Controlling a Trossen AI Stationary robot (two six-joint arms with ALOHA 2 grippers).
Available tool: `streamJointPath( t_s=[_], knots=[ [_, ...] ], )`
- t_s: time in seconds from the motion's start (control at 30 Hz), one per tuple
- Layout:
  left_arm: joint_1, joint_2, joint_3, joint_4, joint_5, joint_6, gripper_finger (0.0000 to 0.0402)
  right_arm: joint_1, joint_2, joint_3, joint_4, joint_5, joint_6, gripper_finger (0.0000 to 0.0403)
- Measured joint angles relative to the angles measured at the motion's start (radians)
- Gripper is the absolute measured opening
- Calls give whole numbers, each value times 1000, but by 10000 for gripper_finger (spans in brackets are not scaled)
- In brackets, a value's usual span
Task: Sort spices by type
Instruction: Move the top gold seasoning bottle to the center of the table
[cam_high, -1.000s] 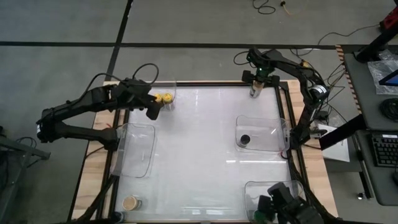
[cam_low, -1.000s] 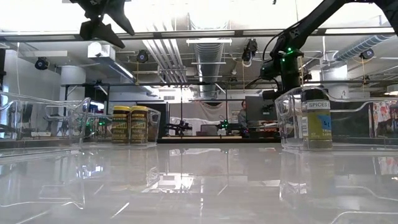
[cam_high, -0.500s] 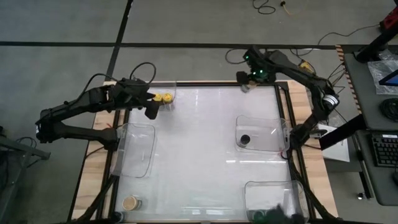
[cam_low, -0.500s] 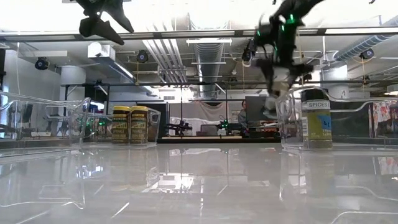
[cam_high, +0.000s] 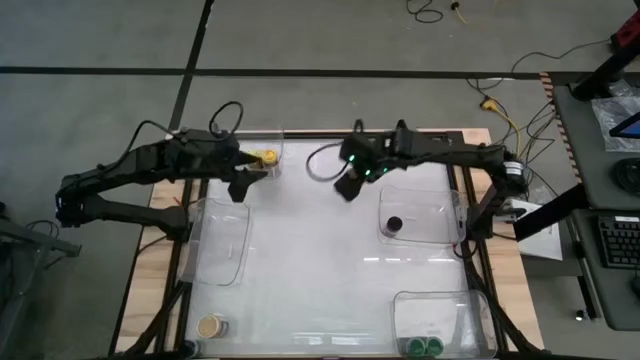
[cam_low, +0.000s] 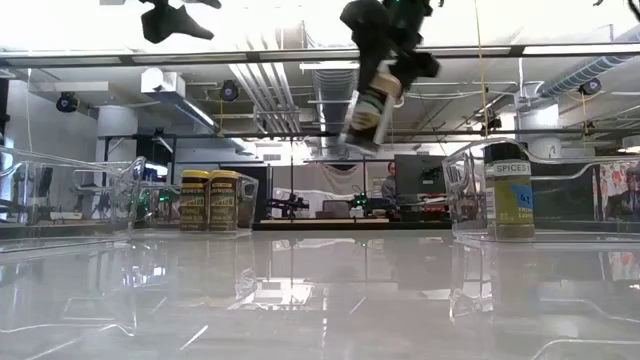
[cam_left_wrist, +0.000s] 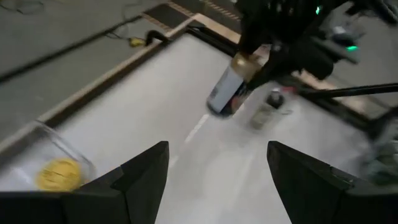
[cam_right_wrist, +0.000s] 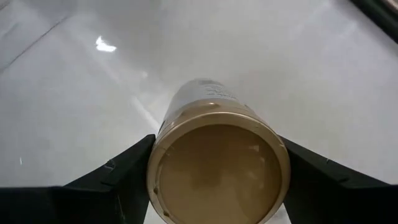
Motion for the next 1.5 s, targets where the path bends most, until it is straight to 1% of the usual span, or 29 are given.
streamJointPath(
  t_s=[0.13, 0.23, 0.37, 0.47, 0.53, 0.73, 0.93, 1.17, 1.33, 1.5],
  knots=[
    [-89, -18, 0, -21, 4, -123, 256, 81, 84, 103, -2, -4, -80, 269],
    [-145, -29, 0, -75, 13, -194, 256, 126, 134, 173, -11, -10, -122, 269],
    [-186, -37, 0, -152, 0, -315, 256, 179, 186, 234, -39, -10, -170, 269],
    [-196, -35, 0, -176, -3, -358, 256, 218, 220, 245, -48, -10, -177, 271],
    [-197, -28, 0, -172, -4, -356, 256, 250, 243, 245, -46, -1, -190, 273],
    [-196, -1, 0, -170, -73, -305, 256, 307, 326, 244, -53, -7, -220, 270],
    [-196, 17, 0, -170, -86, -271, 256, 300, 376, 244, -53, -2, -218, 278],
    [-196, 24, 0, -170, -142, -208, 256, 280, 423, 242, -59, -7, -192, 273],
    [-195, 22, 0, -168, -186, -177, 256, 271, 426, 238, -59, -1, -191, 286],
    [-195, 23, 0, -162, -187, -157, 256, 269, 430, 238, -78, -4, -191, 278]
  ],
)
